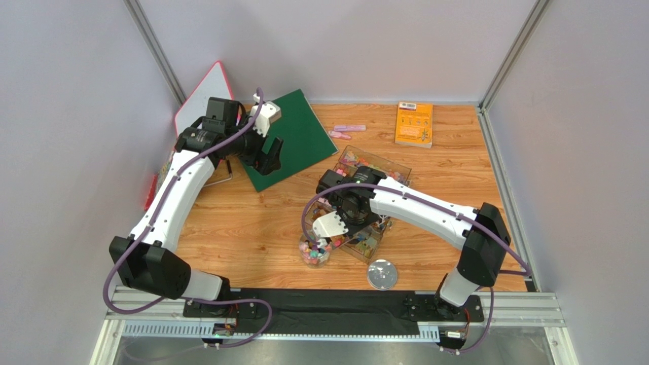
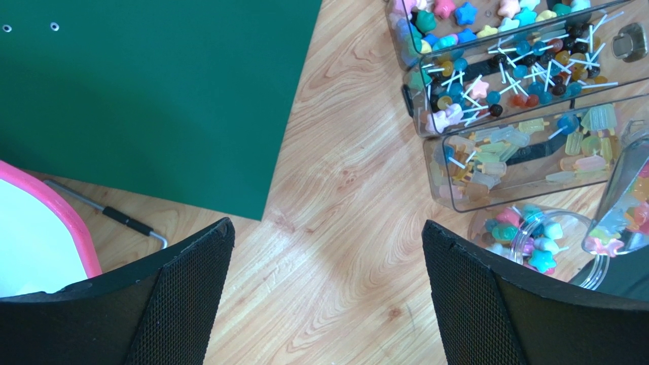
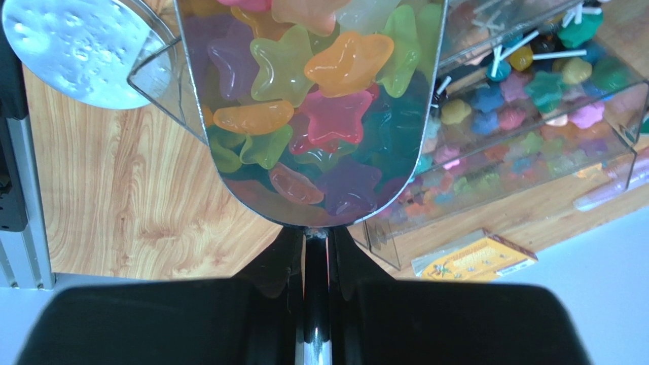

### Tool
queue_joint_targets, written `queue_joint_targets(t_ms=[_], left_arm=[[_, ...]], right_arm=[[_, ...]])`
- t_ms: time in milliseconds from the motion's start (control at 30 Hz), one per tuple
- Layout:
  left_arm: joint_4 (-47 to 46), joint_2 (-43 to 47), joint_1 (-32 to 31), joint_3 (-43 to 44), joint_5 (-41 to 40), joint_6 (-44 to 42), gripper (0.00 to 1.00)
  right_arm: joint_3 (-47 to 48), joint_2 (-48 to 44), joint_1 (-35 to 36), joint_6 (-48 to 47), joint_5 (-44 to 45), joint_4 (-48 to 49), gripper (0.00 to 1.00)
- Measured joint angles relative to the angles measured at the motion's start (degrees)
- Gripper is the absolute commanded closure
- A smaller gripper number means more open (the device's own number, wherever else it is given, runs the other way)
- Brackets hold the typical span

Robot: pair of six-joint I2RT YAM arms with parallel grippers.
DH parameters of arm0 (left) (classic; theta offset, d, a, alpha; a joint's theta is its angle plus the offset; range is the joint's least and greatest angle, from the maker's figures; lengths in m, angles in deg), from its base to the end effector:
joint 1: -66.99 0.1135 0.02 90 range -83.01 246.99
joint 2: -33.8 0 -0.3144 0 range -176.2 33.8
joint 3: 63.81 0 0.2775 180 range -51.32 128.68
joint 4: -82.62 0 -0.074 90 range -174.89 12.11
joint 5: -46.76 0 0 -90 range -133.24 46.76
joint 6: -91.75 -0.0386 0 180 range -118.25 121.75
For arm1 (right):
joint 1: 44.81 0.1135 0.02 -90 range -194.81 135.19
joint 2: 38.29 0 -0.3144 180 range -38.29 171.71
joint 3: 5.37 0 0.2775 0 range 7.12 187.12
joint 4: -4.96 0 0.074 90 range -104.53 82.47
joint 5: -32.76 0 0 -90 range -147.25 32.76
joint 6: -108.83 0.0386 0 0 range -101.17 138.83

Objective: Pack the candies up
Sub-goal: Place the fake candies in the packing bottle.

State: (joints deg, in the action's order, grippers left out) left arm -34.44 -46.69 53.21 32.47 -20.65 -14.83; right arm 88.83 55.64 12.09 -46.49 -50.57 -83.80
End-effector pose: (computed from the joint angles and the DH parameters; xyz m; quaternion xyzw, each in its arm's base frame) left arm 0.2972 -0.0882 0.4187 0.3081 0.8623 -0.1735 0.3626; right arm 0.1796 0.2673 0.3162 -0.8736 0.4829 -0.0590 0.0088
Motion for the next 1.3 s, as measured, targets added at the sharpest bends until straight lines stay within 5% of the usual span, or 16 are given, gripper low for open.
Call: queue_joint_targets(t_ms=[1300], left_arm=[[-5.5,3.3,0.3,-4.4,1.8,1.6,0.02]], right_arm=[[7.5,5.5,7.5,5.5,18.5,-0.8,1.0]])
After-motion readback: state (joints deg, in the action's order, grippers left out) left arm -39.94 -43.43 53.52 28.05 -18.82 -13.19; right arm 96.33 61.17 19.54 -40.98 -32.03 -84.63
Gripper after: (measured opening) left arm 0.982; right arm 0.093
